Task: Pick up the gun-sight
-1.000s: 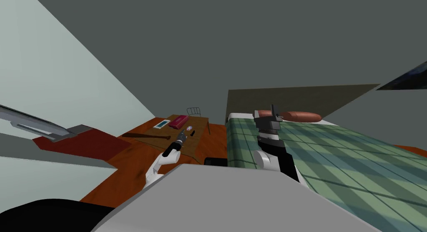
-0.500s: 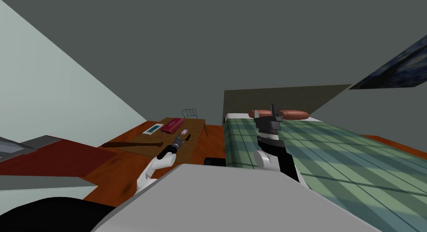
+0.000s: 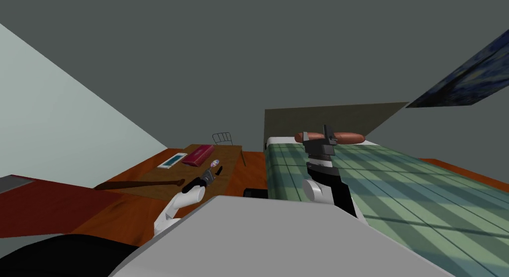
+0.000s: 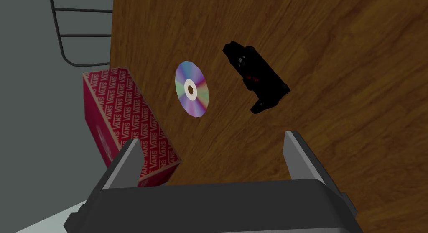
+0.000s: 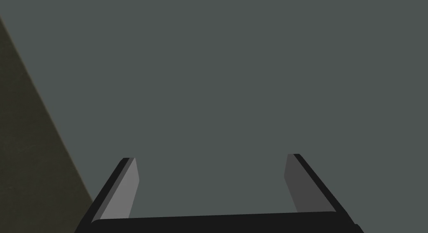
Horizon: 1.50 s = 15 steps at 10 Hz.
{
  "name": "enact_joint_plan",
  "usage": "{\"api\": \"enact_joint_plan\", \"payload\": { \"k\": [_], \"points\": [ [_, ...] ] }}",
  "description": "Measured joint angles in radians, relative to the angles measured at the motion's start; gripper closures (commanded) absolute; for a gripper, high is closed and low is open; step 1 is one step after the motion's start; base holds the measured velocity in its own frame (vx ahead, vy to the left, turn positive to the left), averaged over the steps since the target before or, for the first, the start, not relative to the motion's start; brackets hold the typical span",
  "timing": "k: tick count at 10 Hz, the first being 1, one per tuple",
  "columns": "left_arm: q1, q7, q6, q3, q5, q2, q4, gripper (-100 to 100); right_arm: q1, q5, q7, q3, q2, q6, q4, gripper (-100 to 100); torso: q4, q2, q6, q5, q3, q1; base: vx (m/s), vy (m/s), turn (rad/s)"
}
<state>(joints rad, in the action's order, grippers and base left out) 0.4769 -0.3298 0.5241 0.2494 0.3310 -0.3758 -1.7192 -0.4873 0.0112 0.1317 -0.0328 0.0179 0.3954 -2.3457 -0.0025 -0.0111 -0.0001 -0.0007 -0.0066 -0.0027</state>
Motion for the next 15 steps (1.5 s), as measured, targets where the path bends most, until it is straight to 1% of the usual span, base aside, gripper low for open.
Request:
{"api": "enact_joint_plan", "payload": {
  "k": [1, 2, 3, 4, 5, 6, 8, 9, 11, 12, 13, 14, 15],
  "points": [
    [0.008, -0.007, 0.014, 0.005, 0.008, 0.001, 0.009, -100, 0.000, 0.000, 0.000, 0.000, 0.000, 0.000, 0.000, 0, 0.001, 0.004, 0.000, 0.000, 0.002, 0.000, 0.066, -0.006, -0.023],
    [0.019, -0.017, 0.040, 0.017, 0.024, -0.004, 0.009, -100, 0.000, 0.000, 0.000, 0.000, 0.000, 0.000, 0.000, 0, 0.001, 0.007, 0.000, 0.000, 0.004, 0.000, 0.144, -0.004, 0.007],
    [0.037, -0.032, 0.069, 0.033, 0.039, -0.001, 0.007, -100, 0.000, 0.000, 0.000, 0.000, 0.000, 0.000, 0.000, 0, 0.001, 0.004, -0.001, 0.000, 0.003, 0.000, 0.141, 0.000, 0.027],
    [0.032, -0.041, 0.091, 0.041, 0.046, -0.003, 0.018, -100, 0.000, 0.000, 0.000, 0.000, 0.000, 0.000, 0.000, 0, 0.001, 0.003, 0.000, 0.000, 0.002, 0.000, 0.145, 0.001, 0.026],
    [0.023, -0.051, 0.116, 0.050, 0.048, 0.003, 0.040, -100, 0.000, 0.000, 0.000, 0.000, 0.000, 0.000, 0.000, 0, 0.001, 0.003, 0.000, 0.000, 0.002, 0.000, 0.184, -0.005, 0.028],
    [0.031, -0.065, 0.142, 0.065, 0.064, 0.005, 0.050, -100, 0.000, 0.000, 0.000, 0.000, 0.000, 0.000, 0.000, 0, 0.000, 0.001, 0.000, 0.000, 0.001, 0.000, 0.134, -0.006, 0.004],
    [0.031, -0.086, 0.192, 0.086, 0.078, 0.009, 0.063, -100, 0.000, 0.000, 0.000, 0.000, 0.000, 0.000, 0.000, 0, 0.001, 0.004, 0.000, 0.000, 0.002, 0.000, 0.146, 0.006, 0.044],
    [0.034, -0.102, 0.218, 0.099, 0.082, 0.021, 0.077, -100, 0.000, 0.000, 0.000, 0.000, 0.000, 0.000, 0.000, 0, 0.000, 0.002, 0.000, 0.000, 0.001, 0.001, 0.129, 0.008, 0.021],
    [0.037, -0.122, 0.266, 0.119, 0.097, 0.025, 0.090, -100, 0.000, 0.000, 0.000, 0.000, 0.000, 0.000, 0.000, 0, 0.001, 0.004, 0.000, 0.000, 0.002, 0.002, 0.133, 0.029, 0.054],
    [0.043, -0.141, 0.298, 0.134, 0.101, 0.037, 0.092, -100, 0.000, 0.000, 0.000, 0.000, 0.000, 0.000, 0.000, 0, 0.001, 0.003, -0.001, 0.001, 0.002, 0.002, 0.197, 0.027, 0.075],
    [0.033, -0.158, 0.326, 0.150, 0.109, 0.041, 0.120, -100, 0.000, 0.000, 0.000, 0.000, 0.000, 0.000, 0.000, 0, 0.000, 0.001, 0.000, 0.001, 0.000, 0.002, 0.141, 0.004, 0.018],
    [0.037, -0.165, 0.347, 0.160, 0.124, 0.038, 0.127, -100, 0.000, 0.000, 0.000, 0.000, 0.000, 0.000, 0.000, 0, 0.000, 0.003, 0.000, 0.000, 0.001, 0.001, 0.120, -0.002, 0.043],
    [0.034, -0.175, 0.372, 0.170, 0.127, 0.045, 0.138, -100, 0.000, 0.000, 0.000, 0.000, 0.000, 0.000, 0.000, 0, 0.001, 0.004, 0.000, 0.000, 0.002, 0.000, 0.157, 0.023, 0.080]
  ]
}}
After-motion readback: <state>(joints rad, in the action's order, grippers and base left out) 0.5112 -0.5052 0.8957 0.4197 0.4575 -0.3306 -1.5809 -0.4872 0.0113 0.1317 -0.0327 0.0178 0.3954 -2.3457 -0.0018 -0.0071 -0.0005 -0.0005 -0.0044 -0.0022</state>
